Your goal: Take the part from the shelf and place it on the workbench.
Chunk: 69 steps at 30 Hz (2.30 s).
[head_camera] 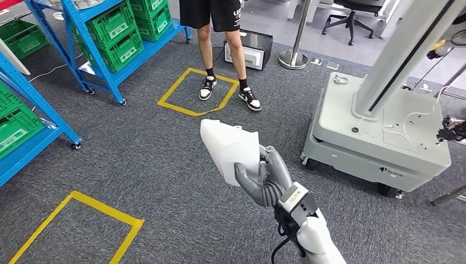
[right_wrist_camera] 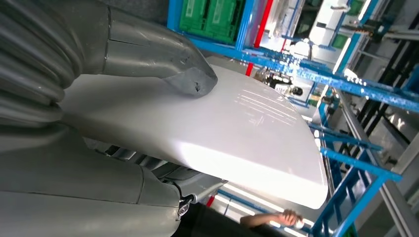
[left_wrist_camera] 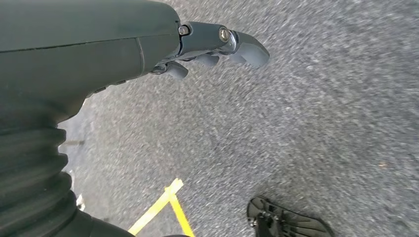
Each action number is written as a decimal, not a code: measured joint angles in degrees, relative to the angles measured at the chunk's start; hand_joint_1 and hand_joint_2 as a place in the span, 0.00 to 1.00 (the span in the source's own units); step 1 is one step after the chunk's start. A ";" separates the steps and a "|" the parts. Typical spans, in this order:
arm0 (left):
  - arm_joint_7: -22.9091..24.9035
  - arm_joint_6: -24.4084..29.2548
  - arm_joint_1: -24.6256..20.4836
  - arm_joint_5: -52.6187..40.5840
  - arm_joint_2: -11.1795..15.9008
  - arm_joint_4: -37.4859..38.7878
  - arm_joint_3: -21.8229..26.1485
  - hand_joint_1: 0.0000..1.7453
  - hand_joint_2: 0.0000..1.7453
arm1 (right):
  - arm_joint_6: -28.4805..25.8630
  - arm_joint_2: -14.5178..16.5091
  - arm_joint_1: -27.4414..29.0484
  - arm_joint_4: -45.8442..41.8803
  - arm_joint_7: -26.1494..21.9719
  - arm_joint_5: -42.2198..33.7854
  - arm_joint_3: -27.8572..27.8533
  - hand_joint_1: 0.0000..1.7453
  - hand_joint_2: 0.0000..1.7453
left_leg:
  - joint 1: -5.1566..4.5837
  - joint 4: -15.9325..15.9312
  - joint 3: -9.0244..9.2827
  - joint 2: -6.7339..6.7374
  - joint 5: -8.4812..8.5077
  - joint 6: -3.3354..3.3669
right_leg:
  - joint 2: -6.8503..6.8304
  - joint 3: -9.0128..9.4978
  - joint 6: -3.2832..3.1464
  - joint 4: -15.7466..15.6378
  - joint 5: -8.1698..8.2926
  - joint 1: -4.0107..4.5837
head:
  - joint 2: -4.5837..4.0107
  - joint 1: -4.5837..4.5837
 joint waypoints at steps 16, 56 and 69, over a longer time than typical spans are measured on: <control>-1.77 -0.59 0.33 0.05 -1.97 -0.10 1.78 0.00 1.00 | 3.35 0.67 2.67 0.15 -1.81 -1.50 -1.98 1.00 1.00 | 0.26 0.35 0.12 -6.13 -0.31 -1.60 | 6.46 0.30 -1.09 -1.19 0.76 -0.24 | 0.00 -0.28; -2.72 -1.99 -0.03 -2.25 -2.53 -0.20 0.46 0.00 1.00 | -1.17 -0.55 5.36 1.30 -2.33 -0.24 0.22 1.00 1.00 | -0.01 -1.15 0.55 -2.79 0.84 1.03 | 2.87 -6.50 0.86 12.54 -5.86 -0.52 | 0.00 -0.16; -0.32 -2.31 0.32 -4.30 -2.51 -0.11 0.53 0.00 1.00 | -0.43 -0.46 4.81 2.34 -0.55 -1.36 1.87 1.00 1.00 | 0.03 5.80 -1.84 -2.48 -4.40 -2.10 | 1.84 0.50 -2.02 -1.49 0.75 -0.43 | 0.00 -0.35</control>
